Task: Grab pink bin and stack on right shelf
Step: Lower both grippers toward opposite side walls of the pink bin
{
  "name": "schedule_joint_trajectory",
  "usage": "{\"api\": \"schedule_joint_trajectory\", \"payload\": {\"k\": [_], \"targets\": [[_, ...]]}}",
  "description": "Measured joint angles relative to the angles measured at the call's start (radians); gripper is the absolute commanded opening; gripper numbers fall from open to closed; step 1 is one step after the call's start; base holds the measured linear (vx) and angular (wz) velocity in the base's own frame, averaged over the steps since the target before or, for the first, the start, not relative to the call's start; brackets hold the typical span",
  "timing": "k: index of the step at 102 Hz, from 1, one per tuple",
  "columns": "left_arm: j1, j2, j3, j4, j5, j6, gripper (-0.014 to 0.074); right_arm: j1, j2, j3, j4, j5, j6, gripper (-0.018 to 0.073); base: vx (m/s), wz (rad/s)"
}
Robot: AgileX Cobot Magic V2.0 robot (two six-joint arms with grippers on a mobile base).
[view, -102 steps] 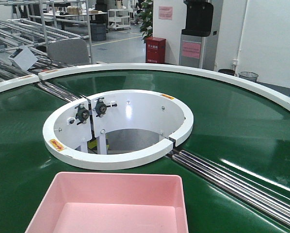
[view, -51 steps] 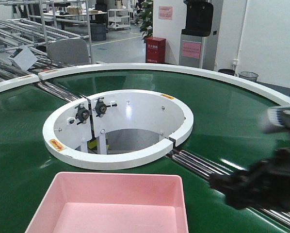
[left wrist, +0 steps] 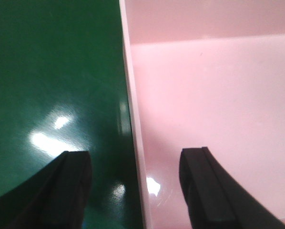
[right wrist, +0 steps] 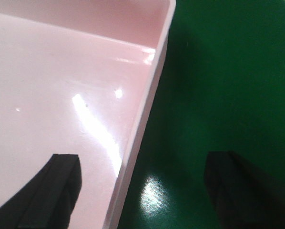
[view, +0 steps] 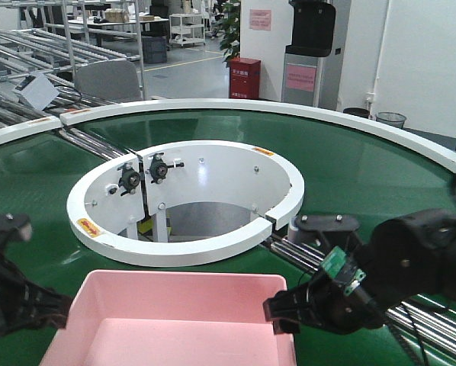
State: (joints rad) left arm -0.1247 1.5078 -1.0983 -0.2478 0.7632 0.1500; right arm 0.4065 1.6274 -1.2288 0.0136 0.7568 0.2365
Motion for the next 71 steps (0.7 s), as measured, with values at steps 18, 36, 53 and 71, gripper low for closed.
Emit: {"api": "schedule_joint_trajectory", "payload": {"k": [18, 36, 53, 71], "targets": [[0.000, 0.119, -0.001, -0.022, -0.033, 0.028, 0.0469, 0.002, 0.089, 0.000, 0.000, -0.012, 0.023, 0.0520, 0.00, 0.00], [0.000, 0.178, -0.001, -0.032, -0.081, 0.032, 0.0352, 0.002, 0.144, 0.000, 0.002, -0.018, 0.028, 0.0337, 0.00, 0.00], [-0.005, 0.179, -0.004, -0.072, -0.083, 0.033, 0.0095, 0.010, 0.150, -0.005, 0.033, -0.035, 0.029, 0.0030, 0.00, 0.00], [-0.017, 0.175, -0.004, -0.104, -0.069, 0.031, -0.0008, 0.013, 0.146, -0.006, 0.039, -0.032, 0.047, -0.0013, 0.00, 0.00]]}}
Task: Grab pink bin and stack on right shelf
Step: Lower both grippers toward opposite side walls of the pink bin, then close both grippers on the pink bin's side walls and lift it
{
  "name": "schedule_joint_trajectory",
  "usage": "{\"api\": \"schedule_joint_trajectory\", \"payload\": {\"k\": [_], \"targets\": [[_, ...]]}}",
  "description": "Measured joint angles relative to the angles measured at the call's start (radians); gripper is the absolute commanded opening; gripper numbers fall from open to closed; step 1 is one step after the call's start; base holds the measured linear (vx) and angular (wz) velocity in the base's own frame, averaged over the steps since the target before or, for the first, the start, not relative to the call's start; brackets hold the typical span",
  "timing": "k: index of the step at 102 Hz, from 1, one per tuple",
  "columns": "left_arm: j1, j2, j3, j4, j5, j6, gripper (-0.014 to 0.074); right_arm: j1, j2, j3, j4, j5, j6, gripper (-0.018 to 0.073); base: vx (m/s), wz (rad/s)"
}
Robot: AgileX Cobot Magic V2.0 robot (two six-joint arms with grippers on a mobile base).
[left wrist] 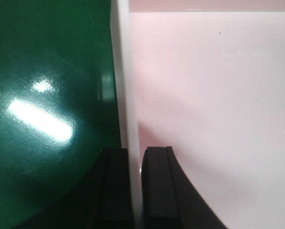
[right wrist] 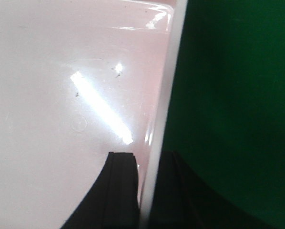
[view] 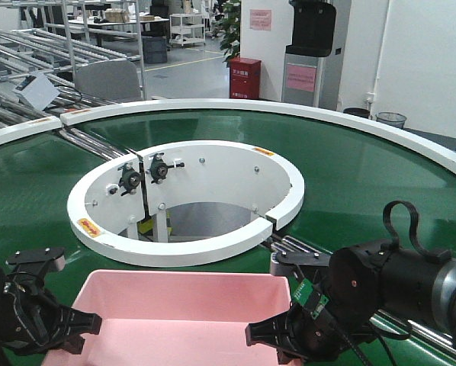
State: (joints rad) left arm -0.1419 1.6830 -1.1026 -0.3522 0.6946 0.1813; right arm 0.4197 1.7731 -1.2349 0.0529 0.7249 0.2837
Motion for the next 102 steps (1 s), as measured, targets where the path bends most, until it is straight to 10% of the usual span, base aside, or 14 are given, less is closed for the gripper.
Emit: {"api": "schedule_joint_trajectory", "payload": {"k": [102], "targets": [[-0.091, -0.473, 0.003, -0.014, 0.021, -0.026, -0.0001, -0.002, -0.474, 0.002, -0.109, 0.125, 0.007, -0.0008, 0.00, 0.00]]}}
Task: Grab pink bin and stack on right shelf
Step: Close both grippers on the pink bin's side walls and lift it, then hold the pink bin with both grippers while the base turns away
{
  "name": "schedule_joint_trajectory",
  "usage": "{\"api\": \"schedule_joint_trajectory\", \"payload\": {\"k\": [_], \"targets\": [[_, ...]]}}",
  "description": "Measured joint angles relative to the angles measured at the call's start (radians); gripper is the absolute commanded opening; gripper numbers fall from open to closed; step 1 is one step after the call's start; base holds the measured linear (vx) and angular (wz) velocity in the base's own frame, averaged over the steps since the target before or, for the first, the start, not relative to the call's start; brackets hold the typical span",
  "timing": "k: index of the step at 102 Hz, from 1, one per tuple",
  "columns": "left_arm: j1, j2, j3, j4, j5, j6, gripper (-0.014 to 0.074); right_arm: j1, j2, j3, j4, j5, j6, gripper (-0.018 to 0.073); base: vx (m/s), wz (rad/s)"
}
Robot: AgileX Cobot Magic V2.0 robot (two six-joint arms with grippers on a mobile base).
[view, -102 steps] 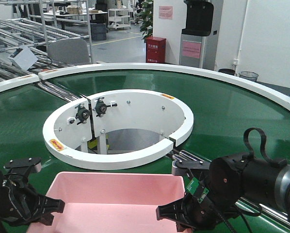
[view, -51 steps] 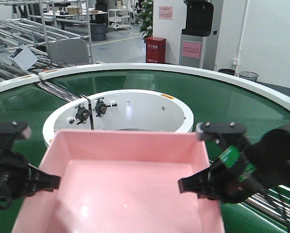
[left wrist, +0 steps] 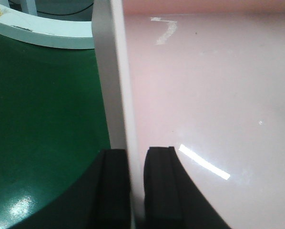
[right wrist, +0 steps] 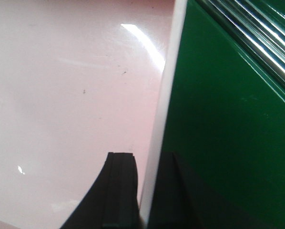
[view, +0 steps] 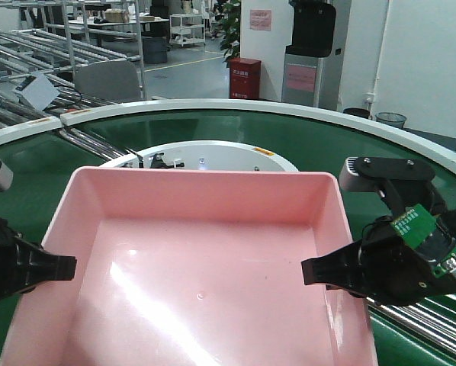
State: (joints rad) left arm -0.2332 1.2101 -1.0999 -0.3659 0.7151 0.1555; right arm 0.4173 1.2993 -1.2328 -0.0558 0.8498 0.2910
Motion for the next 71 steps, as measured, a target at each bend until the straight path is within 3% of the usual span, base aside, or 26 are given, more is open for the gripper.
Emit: {"api": "schedule_joint_trajectory", "payload": {"k": [71], "targets": [[0.000, -0.001, 0.000, 0.000, 0.003, 0.000, -0.0001, 0.000, 0.000, 0.000, 0.001, 0.003, 0.000, -0.0008, 0.00, 0.00]]}}
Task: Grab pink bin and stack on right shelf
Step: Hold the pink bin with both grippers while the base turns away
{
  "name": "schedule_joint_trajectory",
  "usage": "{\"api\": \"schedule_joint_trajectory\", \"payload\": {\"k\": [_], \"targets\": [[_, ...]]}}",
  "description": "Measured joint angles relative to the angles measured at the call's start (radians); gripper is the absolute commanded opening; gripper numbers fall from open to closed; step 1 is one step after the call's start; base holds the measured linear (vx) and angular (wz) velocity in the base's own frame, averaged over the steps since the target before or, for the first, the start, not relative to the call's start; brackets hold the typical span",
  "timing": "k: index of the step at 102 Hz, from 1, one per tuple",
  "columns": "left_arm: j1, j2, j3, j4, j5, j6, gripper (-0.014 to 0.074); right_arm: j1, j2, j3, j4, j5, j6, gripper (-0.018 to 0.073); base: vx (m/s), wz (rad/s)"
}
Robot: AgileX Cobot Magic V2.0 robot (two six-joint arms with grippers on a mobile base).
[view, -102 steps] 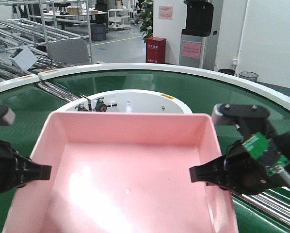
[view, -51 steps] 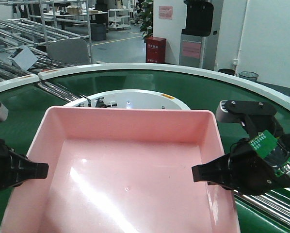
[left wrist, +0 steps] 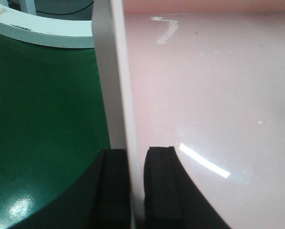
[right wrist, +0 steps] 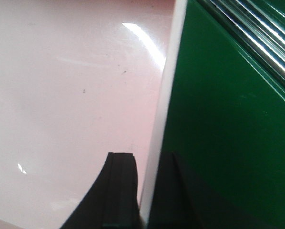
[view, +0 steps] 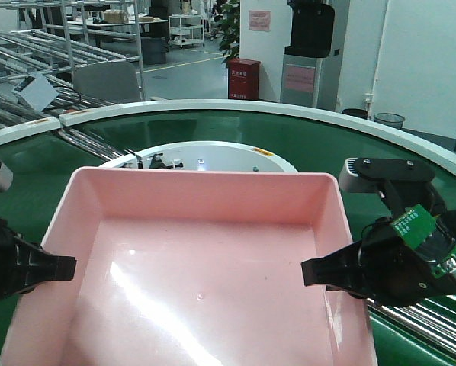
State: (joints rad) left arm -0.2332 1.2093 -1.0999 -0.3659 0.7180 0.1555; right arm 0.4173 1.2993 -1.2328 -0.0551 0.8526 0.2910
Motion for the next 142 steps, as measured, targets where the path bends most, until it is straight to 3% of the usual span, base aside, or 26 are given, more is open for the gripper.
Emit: {"api": "schedule_joint_trajectory", "payload": {"k": [62, 142], "targets": [[0.000, -0.001, 0.000, 0.003, 0.001, 0.000, -0.0001, 0.000, 0.001, 0.000, 0.003, 0.000, 0.000, -0.0008, -0.13, -0.14], [0.000, -0.001, 0.000, 0.003, 0.002, 0.000, -0.0001, 0.000, 0.001, 0.000, 0.003, 0.003, 0.000, -0.0008, -0.19, -0.53]]}}
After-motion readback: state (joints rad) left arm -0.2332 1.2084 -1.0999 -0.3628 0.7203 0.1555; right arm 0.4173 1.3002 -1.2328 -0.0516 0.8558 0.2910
